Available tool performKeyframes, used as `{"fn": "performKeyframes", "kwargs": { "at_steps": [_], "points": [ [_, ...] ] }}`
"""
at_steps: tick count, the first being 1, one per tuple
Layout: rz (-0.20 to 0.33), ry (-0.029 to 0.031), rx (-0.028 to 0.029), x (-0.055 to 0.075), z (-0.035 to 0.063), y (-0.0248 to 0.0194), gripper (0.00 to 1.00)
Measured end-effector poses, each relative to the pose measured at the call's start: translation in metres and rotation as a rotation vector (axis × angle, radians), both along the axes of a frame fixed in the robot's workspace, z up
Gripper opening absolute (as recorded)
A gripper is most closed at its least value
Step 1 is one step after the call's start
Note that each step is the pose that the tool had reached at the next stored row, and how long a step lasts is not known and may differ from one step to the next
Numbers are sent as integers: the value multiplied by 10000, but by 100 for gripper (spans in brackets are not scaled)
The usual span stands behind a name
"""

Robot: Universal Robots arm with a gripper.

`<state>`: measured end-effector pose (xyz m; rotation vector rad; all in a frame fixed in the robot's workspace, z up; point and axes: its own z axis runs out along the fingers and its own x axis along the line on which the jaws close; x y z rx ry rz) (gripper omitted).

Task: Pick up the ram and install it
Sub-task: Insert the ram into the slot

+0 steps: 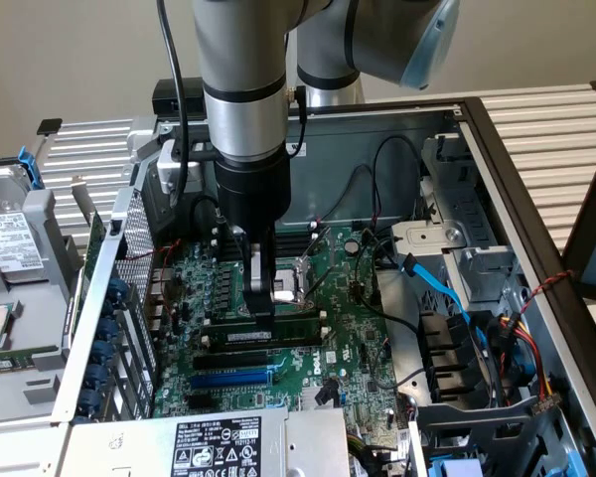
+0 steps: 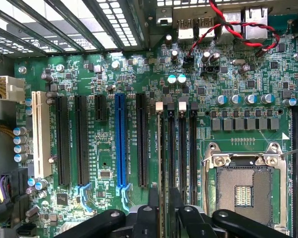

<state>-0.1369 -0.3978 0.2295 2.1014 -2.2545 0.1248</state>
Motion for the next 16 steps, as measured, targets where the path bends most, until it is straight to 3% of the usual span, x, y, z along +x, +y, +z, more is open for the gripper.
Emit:
{"fn": "performKeyframes", "kwargs": {
  "at_steps": [16],
  "points": [
    [0, -1, 0, -1, 35, 0, 26]
  ]
}}
